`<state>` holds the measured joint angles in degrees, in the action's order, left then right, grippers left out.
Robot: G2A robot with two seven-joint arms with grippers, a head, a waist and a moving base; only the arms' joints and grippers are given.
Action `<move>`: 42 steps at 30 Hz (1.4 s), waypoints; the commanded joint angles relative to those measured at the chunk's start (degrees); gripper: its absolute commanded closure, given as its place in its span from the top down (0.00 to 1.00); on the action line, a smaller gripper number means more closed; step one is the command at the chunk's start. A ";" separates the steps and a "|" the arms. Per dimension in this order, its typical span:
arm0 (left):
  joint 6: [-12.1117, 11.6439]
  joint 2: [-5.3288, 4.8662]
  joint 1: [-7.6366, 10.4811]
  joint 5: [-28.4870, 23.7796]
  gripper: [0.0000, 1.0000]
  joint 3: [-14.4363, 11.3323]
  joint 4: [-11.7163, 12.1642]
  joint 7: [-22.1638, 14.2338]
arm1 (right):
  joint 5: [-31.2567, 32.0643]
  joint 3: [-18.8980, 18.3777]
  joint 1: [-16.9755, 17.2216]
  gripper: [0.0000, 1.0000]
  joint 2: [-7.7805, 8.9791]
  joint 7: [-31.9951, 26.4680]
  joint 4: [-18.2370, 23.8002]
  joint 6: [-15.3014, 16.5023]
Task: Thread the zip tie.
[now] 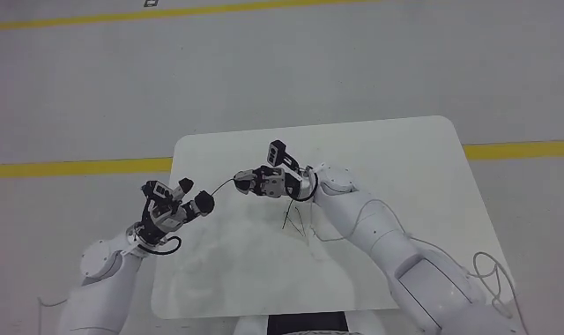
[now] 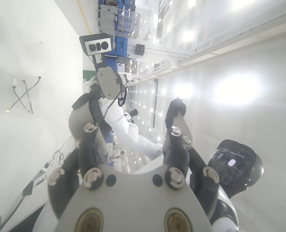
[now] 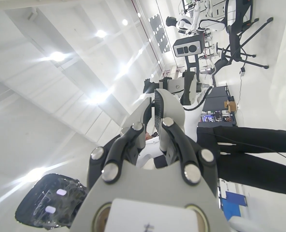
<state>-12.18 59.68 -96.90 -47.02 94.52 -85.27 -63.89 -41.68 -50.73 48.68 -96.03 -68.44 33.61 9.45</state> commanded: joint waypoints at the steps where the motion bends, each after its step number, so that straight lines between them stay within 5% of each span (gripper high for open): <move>1: -0.25 0.04 -0.03 0.14 1.00 -0.23 -0.22 0.55 | -0.32 -0.04 0.37 0.00 -0.08 0.41 0.43 -0.34; 8: -0.75 0.01 -0.08 1.00 1.00 -0.37 -0.43 0.58 | -0.32 -0.04 0.37 0.00 -0.08 0.41 0.43 -0.34; 14: 1.77 0.06 -0.17 -0.35 1.00 -1.26 -1.35 0.95 | 1.68 0.25 2.97 0.00 0.25 4.44 5.29 -1.35; 30: 2.56 0.12 -0.16 -1.20 1.00 -1.91 -1.71 1.92 | 1.41 0.70 4.47 0.00 0.20 4.26 8.24 -3.12; 42: 3.79 0.00 -0.78 -1.81 1.00 -2.13 -2.47 1.32 | 2.89 -0.01 8.07 0.00 1.13 8.02 14.24 -4.98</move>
<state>-8.38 59.69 -97.68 -48.80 92.39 -87.74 -62.53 -39.39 -50.81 56.73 -94.99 -60.58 47.67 4.60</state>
